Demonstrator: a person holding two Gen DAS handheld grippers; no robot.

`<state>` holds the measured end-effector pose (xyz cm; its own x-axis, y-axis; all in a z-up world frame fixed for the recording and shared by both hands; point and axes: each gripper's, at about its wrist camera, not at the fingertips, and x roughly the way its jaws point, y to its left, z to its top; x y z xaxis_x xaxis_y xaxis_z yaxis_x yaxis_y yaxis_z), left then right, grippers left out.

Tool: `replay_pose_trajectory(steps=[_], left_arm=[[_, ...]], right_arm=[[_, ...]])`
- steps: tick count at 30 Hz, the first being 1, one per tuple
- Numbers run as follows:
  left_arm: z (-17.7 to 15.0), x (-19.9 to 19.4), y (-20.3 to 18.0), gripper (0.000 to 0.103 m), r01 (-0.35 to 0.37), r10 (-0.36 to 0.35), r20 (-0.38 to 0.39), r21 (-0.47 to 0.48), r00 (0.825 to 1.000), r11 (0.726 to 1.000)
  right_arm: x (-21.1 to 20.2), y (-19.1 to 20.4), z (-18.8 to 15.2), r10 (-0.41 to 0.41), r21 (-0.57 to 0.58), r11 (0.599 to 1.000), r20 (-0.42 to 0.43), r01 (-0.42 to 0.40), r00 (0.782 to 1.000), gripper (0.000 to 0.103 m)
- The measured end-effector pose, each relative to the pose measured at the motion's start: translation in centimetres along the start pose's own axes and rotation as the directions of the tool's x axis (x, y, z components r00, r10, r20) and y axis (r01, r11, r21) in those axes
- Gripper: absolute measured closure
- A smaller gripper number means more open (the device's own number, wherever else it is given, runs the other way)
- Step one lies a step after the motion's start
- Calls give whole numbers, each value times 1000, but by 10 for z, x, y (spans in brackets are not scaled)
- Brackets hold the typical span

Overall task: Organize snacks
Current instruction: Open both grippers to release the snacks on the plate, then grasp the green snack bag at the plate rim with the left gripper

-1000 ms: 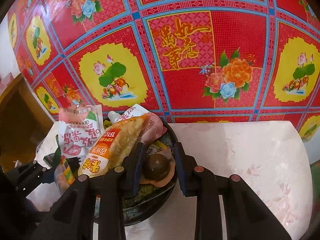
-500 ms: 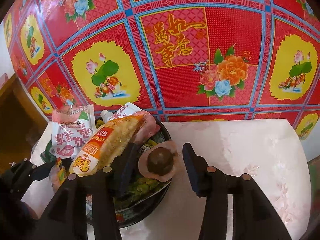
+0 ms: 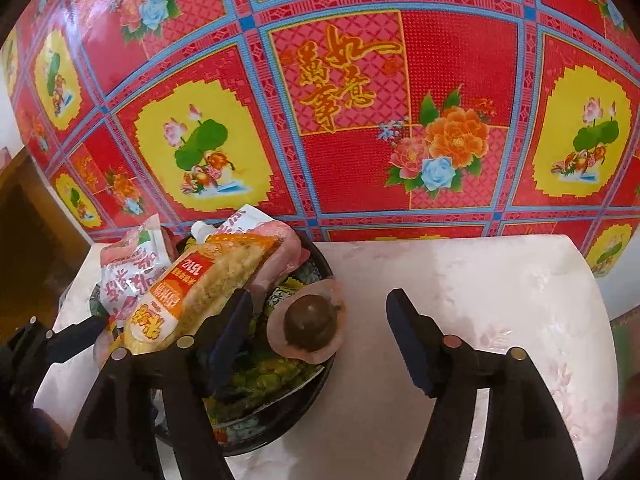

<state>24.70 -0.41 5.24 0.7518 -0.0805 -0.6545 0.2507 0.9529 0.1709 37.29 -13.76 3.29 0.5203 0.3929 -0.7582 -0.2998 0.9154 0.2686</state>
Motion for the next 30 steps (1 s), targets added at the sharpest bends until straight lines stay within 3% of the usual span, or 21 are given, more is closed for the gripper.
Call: replay_pose_trajectory(steps=[9,17,21,26,30], left_arm=[[0,-3,2,33,-6,6,-3,4,1000,1000],[6,-45,19,33,95,-97,-21,-49,995,994],[-5,-62,29,33,68,-70,-37,-57,997,996],[-24,-53,61,33,19,-31,-93,-127,995,992],[-29,-29,92,51,-5,-31,-151,-228,988,974]], right_arm=[[-12,-3,4,34,10,999,6,-34,999,23],[-29,-8,9,51,26,998,47,-52,998,22],[-36,-7,8,56,11,998,51,-56,997,22],[-42,12,8,48,-43,998,84,-44,995,22],[-61,27,7,93,-104,991,127,-80,988,23]])
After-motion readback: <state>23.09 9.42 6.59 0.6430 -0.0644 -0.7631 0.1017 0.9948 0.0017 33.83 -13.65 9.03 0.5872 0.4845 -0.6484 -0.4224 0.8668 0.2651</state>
